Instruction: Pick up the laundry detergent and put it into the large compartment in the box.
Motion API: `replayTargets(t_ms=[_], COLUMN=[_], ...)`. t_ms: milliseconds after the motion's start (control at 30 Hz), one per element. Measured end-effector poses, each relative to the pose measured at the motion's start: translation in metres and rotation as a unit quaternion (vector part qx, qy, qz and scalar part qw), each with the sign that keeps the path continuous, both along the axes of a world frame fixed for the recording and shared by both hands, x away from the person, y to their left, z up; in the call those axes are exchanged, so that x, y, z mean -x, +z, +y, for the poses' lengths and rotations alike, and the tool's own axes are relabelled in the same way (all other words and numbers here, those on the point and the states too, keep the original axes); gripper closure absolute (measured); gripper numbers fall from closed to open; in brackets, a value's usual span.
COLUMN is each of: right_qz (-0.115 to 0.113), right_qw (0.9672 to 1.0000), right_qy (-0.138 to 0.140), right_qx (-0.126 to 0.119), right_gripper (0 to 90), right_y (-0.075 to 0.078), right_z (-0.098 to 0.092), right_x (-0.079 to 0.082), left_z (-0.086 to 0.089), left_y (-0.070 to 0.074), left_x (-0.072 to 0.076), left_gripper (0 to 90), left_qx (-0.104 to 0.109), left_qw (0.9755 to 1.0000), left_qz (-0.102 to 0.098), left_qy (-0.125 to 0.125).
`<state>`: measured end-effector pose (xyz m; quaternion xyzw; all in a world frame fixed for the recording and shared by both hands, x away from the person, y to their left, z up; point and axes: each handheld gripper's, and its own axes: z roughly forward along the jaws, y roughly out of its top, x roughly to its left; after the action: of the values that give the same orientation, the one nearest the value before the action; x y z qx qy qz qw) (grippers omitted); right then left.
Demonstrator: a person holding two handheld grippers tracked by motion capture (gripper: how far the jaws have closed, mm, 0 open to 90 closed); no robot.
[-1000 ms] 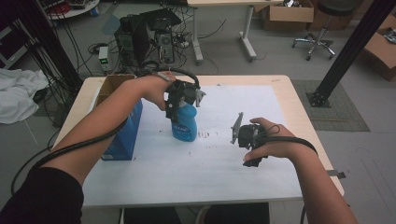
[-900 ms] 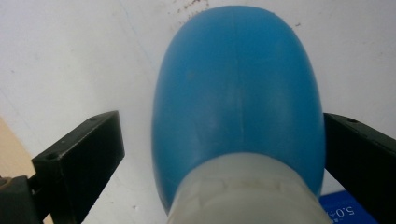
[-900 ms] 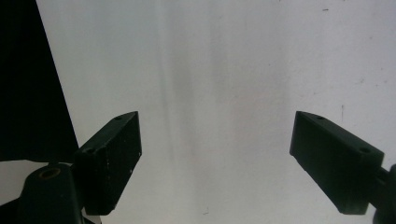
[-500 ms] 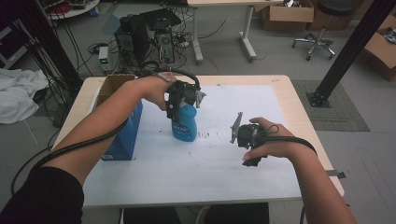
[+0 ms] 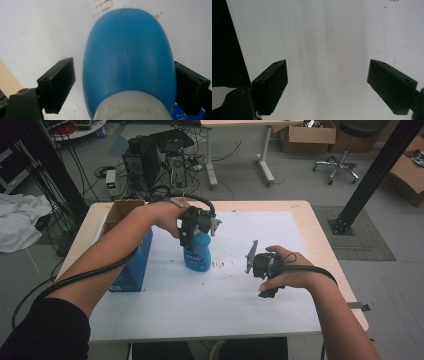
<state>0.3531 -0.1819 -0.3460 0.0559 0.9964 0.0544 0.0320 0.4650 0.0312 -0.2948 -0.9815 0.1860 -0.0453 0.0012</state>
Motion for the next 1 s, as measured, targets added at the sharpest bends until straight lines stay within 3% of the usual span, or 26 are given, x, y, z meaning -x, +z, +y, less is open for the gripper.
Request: replayTargets(t_ms=[533, 1000], right_qz=[-0.004, -0.006], right_qw=[1.0, 1.0], right_qy=[-0.004, -0.003], right_qx=[-0.001, 0.0], right_gripper=[16.8, 16.9], right_y=[0.0005, -0.0007], right_z=[-0.0013, -0.0009], right_x=[-0.0004, -0.0016], left_z=[-0.0028, -0.0033], left_y=[0.0011, -0.0012], left_x=[0.0006, 0.0016], left_gripper=[16.6, 24.7], left_qx=[-0.001, -0.009], left_qw=[1.0, 1.0], left_qz=[0.0, -0.002], left_qy=[0.0, -0.001])
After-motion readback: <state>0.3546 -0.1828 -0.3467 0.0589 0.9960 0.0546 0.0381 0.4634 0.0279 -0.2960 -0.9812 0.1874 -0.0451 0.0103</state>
